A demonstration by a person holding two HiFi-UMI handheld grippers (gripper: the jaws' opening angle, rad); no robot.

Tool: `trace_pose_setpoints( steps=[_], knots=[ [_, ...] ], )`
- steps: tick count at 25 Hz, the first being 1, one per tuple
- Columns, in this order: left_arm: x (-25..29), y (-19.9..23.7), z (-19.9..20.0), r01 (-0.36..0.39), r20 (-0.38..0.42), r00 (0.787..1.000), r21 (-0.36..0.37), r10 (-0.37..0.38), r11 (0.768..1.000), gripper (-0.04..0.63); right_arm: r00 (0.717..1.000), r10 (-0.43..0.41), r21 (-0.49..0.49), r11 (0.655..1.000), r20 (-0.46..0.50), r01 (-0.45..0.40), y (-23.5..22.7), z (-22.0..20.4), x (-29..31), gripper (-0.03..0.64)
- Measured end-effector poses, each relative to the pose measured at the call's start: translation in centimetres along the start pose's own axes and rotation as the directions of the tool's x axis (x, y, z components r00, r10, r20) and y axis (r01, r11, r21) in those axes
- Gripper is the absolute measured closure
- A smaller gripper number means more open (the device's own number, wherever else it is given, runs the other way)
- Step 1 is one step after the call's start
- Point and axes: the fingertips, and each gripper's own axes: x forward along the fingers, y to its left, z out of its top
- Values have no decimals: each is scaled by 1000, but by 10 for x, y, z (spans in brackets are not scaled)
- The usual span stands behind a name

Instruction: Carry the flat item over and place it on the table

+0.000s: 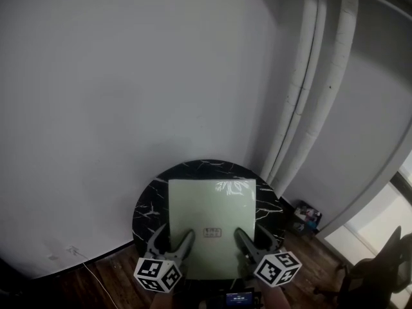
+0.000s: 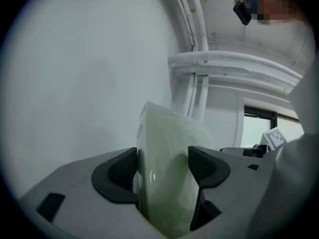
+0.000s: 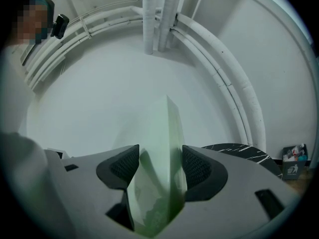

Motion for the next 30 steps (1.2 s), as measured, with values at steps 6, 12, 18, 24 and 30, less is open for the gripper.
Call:
trace_pose_setpoints(
  steps=[6, 12, 18, 24, 30],
  knots=[
    [13, 12, -13, -16, -23, 1000, -26, 16, 1000, 264, 999, -3, 10, 1000, -37, 3, -12, -9, 17, 388],
    [30, 30, -37, -37, -73, 997, -50, 34, 998, 264, 996, -14, 39, 999, -88, 17, -31, -30, 36, 388],
    [46, 41, -60, -58, -123, 991, -81, 48, 995, 264, 989, -28, 62, 997, -144, 37, -51, -48, 52, 388],
    [68, 51, -85, -63, -176, 983, -90, 47, 994, 264, 980, -53, 92, 993, -193, 72, -76, -69, 65, 388],
    [87, 55, -116, -71, -226, 973, -111, 45, 991, 264, 968, -78, 120, 987, -239, 109, -104, -92, 72, 388]
  ],
)
